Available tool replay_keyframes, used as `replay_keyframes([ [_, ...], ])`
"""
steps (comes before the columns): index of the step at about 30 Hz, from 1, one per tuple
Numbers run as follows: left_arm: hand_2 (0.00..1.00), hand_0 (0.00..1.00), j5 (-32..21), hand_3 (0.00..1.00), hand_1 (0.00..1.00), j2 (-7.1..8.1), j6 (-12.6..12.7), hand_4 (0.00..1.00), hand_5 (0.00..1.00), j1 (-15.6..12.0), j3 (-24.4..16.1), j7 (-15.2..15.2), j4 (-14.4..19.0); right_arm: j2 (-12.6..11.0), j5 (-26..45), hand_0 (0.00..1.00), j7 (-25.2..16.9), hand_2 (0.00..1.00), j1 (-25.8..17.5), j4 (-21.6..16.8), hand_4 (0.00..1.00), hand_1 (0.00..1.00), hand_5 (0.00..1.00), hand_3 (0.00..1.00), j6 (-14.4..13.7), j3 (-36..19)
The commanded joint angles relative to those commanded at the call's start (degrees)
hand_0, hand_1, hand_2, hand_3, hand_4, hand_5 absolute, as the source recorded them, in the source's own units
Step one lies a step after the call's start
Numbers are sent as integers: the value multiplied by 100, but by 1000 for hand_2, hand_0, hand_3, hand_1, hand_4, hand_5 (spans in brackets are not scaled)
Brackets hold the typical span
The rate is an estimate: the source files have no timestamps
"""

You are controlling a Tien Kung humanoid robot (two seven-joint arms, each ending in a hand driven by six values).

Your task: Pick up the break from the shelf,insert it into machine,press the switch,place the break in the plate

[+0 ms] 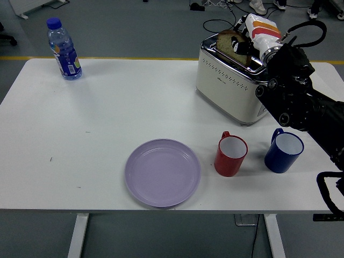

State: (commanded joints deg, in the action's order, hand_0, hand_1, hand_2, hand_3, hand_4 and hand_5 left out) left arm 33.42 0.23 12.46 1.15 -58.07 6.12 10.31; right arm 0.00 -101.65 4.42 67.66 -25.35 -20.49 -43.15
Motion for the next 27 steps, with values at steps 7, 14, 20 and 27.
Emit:
replay_keyframes([
  [7, 634, 671, 31, 660, 633, 8, -9, 411, 932, -39, -13, 8, 0, 0, -90, 153, -9, 351, -47, -474, 480, 268, 2, 468, -155, -254],
  [14, 634, 671, 16, 660, 633, 11, -17, 411, 931, -40, 0, 10, 0, 0, -186, 151, 14, 349, -68, -910, 471, 246, 2, 467, -277, -528],
  [20, 634, 671, 0, 660, 633, 9, -18, 411, 931, -40, -9, 8, 0, -100, -238, 147, 46, 349, -106, -1360, 470, 235, 2, 466, -381, -785],
  [27, 634, 670, 52, 661, 633, -7, -22, 410, 932, -53, -74, 23, 0, -440, -61, 145, 190, 346, -329, -2228, 471, 228, 2, 463, -578, -900],
])
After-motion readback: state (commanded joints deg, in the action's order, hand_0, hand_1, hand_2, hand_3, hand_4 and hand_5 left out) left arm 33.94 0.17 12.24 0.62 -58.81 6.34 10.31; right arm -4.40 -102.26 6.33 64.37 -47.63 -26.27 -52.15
